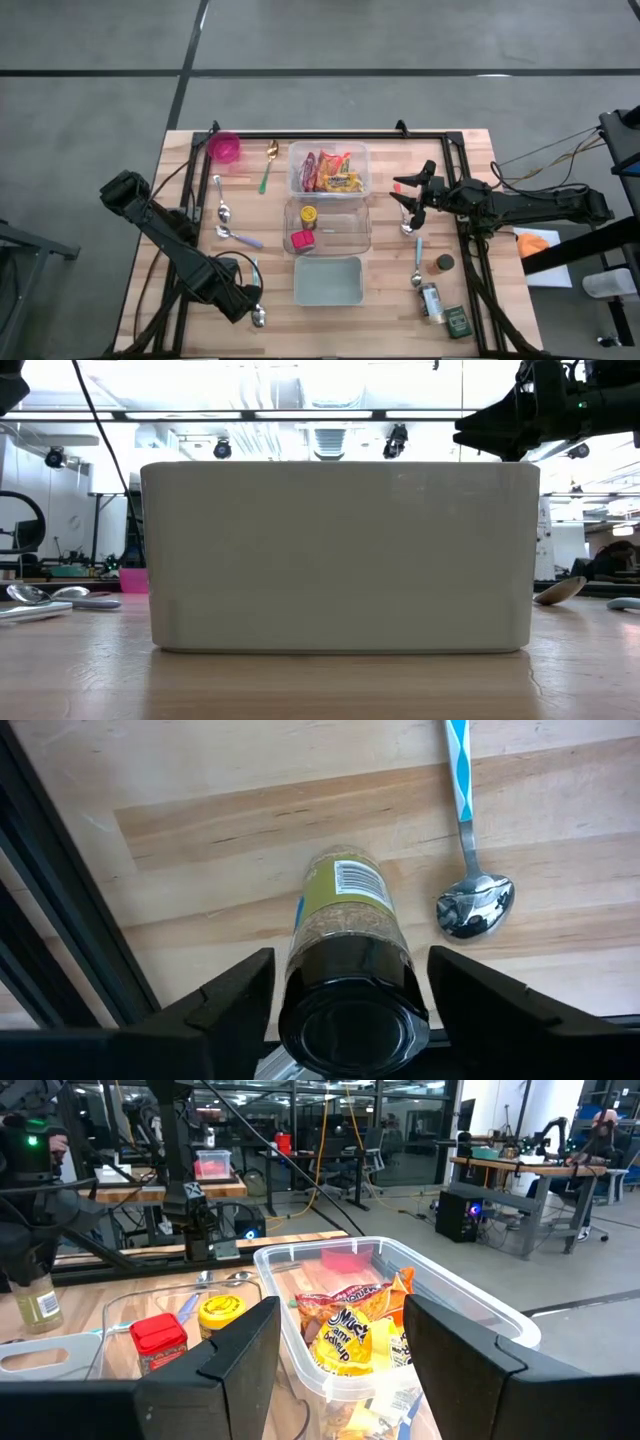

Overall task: Pick & Place Food Item
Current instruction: Put the green spice bottle into the transparent bin

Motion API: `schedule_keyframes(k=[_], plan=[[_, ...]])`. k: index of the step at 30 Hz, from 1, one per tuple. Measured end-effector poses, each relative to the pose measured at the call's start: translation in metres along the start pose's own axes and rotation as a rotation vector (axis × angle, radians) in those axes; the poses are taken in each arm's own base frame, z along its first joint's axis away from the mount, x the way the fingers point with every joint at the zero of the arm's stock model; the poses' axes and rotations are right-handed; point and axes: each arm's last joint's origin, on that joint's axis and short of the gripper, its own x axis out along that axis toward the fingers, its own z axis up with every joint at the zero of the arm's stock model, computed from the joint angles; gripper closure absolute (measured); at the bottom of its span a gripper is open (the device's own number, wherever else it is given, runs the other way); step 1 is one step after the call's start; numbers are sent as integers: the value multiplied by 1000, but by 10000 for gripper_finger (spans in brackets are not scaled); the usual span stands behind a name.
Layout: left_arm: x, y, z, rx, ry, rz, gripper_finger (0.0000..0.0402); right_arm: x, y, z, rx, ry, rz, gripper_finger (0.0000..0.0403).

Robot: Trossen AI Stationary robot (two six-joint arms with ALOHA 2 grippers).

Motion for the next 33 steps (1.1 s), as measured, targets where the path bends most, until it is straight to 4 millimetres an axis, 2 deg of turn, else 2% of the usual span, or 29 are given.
schedule_keyframes(k=[10, 15, 27, 33], plan=[[0, -1, -2, 4, 27, -7, 70, 0, 0, 0, 0, 0, 0, 192], [0, -2, -3, 9, 49, -4, 56, 0, 0, 0, 0, 0, 0, 192], [0, -1, -3, 11, 50, 2, 59, 0, 0, 0, 0, 0, 0, 192], [0, -1, -3, 18, 51, 2, 114, 0, 0, 0, 0, 0, 0, 192]])
